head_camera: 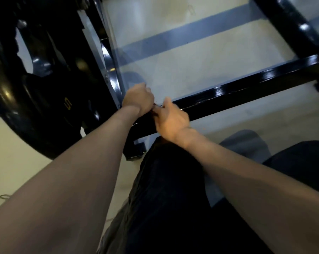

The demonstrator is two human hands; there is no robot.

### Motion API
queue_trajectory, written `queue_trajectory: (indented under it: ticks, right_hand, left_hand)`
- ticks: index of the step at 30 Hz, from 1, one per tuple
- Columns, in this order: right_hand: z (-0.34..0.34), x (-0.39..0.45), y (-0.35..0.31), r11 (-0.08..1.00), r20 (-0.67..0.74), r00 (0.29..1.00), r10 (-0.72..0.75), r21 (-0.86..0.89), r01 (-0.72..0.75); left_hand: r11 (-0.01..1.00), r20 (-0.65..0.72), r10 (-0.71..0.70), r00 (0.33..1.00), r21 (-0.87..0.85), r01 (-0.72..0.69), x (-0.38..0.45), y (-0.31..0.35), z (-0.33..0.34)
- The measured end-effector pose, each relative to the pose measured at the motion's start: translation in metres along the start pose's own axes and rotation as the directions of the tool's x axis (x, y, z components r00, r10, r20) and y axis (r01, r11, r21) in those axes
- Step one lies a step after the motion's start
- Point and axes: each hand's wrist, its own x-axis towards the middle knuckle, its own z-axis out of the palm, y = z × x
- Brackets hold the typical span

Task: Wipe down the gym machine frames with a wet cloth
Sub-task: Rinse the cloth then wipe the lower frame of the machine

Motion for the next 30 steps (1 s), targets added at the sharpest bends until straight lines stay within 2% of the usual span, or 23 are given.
queue_trajectory:
  ticks: [2, 3, 4, 5, 6, 7, 8, 9, 10, 11, 12, 14, 17, 22, 23, 25, 27, 28, 29, 30]
  right_hand:
    - [-0.033, -0.005, 0.053, 0.986, -0.074, 0.983, 0.169, -0.004, -0.169]
    - [-0.05, -0.009, 0.082, 0.958, -0.111, 0.952, 0.285, 0.041, -0.282]
    - [-0.065, -0.013, 0.109, 0.908, -0.133, 0.901, 0.413, 0.135, -0.397]
    - [-0.08, -0.017, 0.133, 0.829, -0.131, 0.842, 0.523, 0.307, -0.467]
    - [-0.096, -0.022, 0.151, 0.695, -0.1, 0.782, 0.615, 0.536, -0.478]
    - [-0.109, -0.028, 0.164, 0.512, -0.048, 0.735, 0.677, 0.748, -0.423]
    - [-0.121, -0.034, 0.171, 0.301, 0.032, 0.693, 0.72, 0.886, -0.354]
    - [-0.137, -0.043, 0.182, 0.101, 0.108, 0.652, 0.751, 0.956, -0.275]
    - [-0.144, -0.048, 0.182, -0.052, 0.186, 0.632, 0.752, 0.973, -0.223]
    - [-0.154, -0.056, 0.185, -0.172, 0.244, 0.619, 0.747, 0.97, -0.174]
    - [-0.162, -0.064, 0.19, -0.243, 0.276, 0.614, 0.74, 0.96, -0.138]
    - [-0.172, -0.075, 0.204, -0.298, 0.296, 0.608, 0.737, 0.949, -0.1]
    - [-0.187, -0.086, 0.236, -0.299, 0.301, 0.546, 0.782, 0.949, -0.095]
    - [-0.201, -0.109, 0.281, -0.346, 0.363, 0.473, 0.803, 0.93, -0.127]
    - [-0.203, -0.117, 0.286, -0.372, 0.377, 0.468, 0.799, 0.922, -0.107]
    - [-0.205, -0.134, 0.297, -0.411, 0.392, 0.456, 0.799, 0.909, -0.061]
    - [-0.204, -0.145, 0.297, -0.428, 0.39, 0.452, 0.802, 0.904, -0.02]
    - [-0.204, -0.153, 0.299, -0.445, 0.394, 0.451, 0.801, 0.896, 0.007]
    - [-0.204, -0.162, 0.299, -0.457, 0.396, 0.445, 0.804, 0.889, 0.035]
    - [-0.201, -0.169, 0.297, -0.463, 0.394, 0.445, 0.804, 0.885, 0.052]
  left_hand:
    - [0.999, -0.018, 0.038, 0.999, -0.01, -0.038, 0.0, 0.012, 0.01]
    - [0.998, -0.03, 0.062, 0.998, -0.019, -0.062, 0.001, 0.019, 0.016]
    - [0.995, -0.055, 0.095, 0.994, -0.04, -0.097, 0.002, 0.029, 0.024]
    - [0.988, -0.084, 0.137, 0.987, -0.057, -0.142, 0.002, 0.039, 0.032]
    - [0.978, -0.101, 0.191, 0.976, -0.068, -0.198, 0.002, 0.053, 0.042]
    - [0.967, -0.096, 0.237, 0.967, -0.076, -0.244, 0.001, 0.069, 0.052]
    - [0.955, -0.06, 0.285, 0.957, -0.075, -0.289, -0.002, 0.084, 0.062]
    - [0.936, -0.002, 0.347, 0.938, -0.067, -0.347, -0.005, 0.109, 0.076]
    - [0.928, 0.057, 0.372, 0.926, -0.046, -0.37, -0.008, 0.117, 0.085]
    - [0.913, 0.11, 0.407, 0.907, -0.024, -0.406, -0.011, 0.133, 0.095]
    - [0.894, 0.154, 0.443, 0.883, -0.001, -0.448, -0.013, 0.146, 0.106]
    - [0.858, 0.212, 0.487, 0.847, 0.064, -0.509, -0.013, 0.167, 0.124]
    - [0.817, 0.279, 0.496, 0.822, 0.171, -0.551, -0.008, 0.186, 0.152]
    - [0.752, 0.268, 0.423, 0.865, 0.429, -0.501, -0.003, 0.19, 0.182]
    - [0.718, 0.276, 0.419, 0.865, 0.483, -0.501, -0.007, 0.194, 0.184]
    - [0.619, 0.314, 0.487, 0.815, 0.534, -0.576, -0.019, 0.212, 0.189]
    - [0.638, 0.291, 0.618, 0.73, 0.358, -0.682, -0.032, 0.231, 0.189]
    - [0.67, 0.273, 0.669, 0.692, 0.183, -0.72, -0.04, 0.246, 0.19]
    - [0.696, 0.28, 0.688, 0.669, 0.004, -0.718, -0.05, 0.265, 0.191]
    - [0.737, 0.32, 0.668, 0.672, -0.163, -0.655, -0.06, 0.283, 0.192]
